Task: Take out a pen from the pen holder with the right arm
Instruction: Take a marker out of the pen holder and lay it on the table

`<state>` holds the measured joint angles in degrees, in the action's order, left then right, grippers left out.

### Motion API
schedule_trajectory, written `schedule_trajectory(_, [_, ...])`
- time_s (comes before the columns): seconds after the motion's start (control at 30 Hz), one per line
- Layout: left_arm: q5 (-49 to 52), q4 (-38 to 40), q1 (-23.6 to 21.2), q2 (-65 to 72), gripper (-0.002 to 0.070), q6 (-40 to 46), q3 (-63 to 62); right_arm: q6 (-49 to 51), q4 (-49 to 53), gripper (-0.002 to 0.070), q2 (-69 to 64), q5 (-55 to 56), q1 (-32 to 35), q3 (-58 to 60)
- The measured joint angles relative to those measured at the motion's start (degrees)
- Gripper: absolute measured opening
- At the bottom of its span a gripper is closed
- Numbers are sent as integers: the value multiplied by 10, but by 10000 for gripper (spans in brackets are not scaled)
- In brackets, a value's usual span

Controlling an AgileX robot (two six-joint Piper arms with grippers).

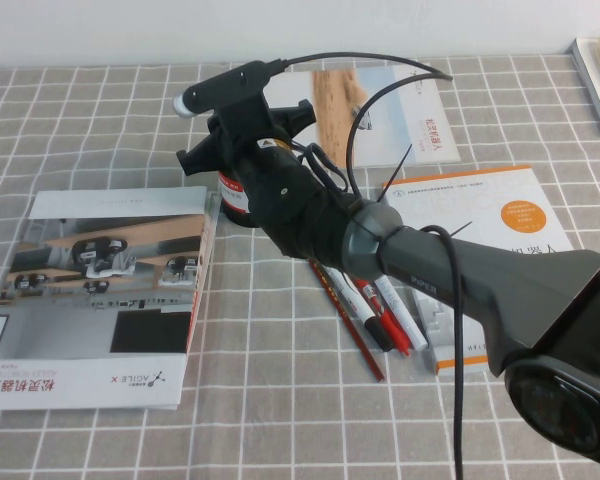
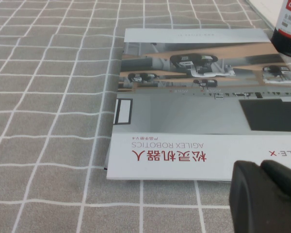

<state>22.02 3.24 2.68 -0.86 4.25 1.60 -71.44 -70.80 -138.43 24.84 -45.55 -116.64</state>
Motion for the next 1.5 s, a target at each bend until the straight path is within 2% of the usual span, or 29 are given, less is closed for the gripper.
schedule_trajectory(0.83, [0, 0, 0, 0, -5, 0, 0, -34, -5, 95, 21, -12, -9, 0])
schedule_trajectory(1.1, [0, 0, 0, 0, -5, 0, 0, -94, -26, 95, 53, -15, -9, 0])
schedule_trajectory(1.2, [0, 0, 0, 0, -5, 0, 0, -131, -54, 95, 73, -20, -9, 0])
schedule_trajectory(1.3, [0, 0, 0, 0, -5, 0, 0, -203, -124, 95, 96, -20, -9, 0])
schedule_trajectory(1.43, [0, 0, 0, 0, -5, 0, 0, -344, -252, 95, 131, -16, -9, 0])
schedule_trajectory(1.5, [0, 0, 0, 0, -5, 0, 0, -408, -284, 95, 147, -15, -9, 0])
